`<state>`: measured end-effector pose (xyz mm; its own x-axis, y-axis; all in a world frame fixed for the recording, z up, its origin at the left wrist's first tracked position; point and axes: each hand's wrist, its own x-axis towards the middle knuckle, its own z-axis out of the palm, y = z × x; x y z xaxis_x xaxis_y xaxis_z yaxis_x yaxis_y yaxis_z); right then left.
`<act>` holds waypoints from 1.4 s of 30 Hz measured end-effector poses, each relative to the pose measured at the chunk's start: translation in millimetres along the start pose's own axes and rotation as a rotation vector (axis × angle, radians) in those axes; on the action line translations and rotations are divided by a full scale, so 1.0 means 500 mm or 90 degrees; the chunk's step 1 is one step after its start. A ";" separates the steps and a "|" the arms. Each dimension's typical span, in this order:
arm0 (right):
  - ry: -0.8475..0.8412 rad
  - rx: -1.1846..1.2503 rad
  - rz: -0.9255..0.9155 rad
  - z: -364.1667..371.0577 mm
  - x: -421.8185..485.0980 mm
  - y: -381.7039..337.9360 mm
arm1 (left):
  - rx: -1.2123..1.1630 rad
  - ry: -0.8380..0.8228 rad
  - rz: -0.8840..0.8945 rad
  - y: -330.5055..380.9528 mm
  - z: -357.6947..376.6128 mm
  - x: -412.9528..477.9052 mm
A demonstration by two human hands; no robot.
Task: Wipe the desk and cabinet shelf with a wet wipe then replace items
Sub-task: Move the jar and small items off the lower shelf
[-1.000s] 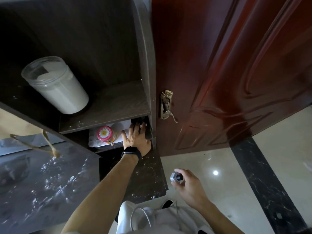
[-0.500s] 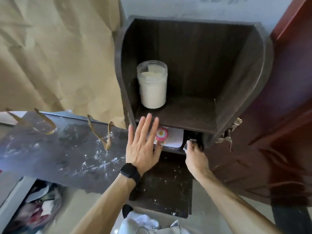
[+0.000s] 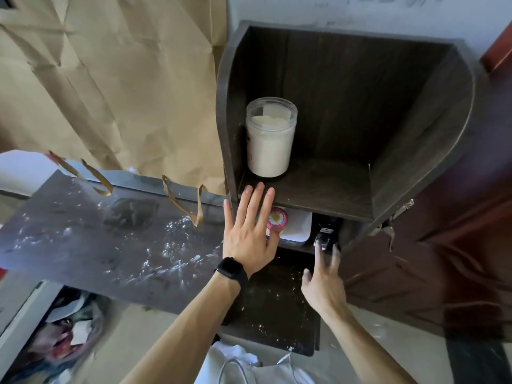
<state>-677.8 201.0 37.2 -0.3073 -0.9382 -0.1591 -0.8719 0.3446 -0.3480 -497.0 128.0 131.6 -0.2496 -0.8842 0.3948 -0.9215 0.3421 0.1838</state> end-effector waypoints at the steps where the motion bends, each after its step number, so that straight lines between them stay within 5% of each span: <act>1: -0.006 -0.012 0.006 0.001 0.006 -0.009 | 0.005 -0.001 0.007 -0.004 0.000 0.000; 18: -0.081 -0.077 -0.003 -0.009 0.046 0.017 | -0.006 0.016 0.006 -0.010 0.017 0.002; 32: -0.055 -0.009 -0.089 -0.023 0.056 0.057 | 0.020 -0.076 -0.031 -0.002 -0.001 0.000; 42: 0.003 0.019 -0.059 -0.165 -0.076 0.023 | -0.035 -0.141 0.014 -0.010 -0.055 -0.003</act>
<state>-707.3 238.2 115.4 -0.2287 -0.9661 -0.1202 -0.8851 0.2577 -0.3876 -484.0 136.2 154.9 -0.3348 -0.9222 0.1936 -0.8987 0.3742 0.2285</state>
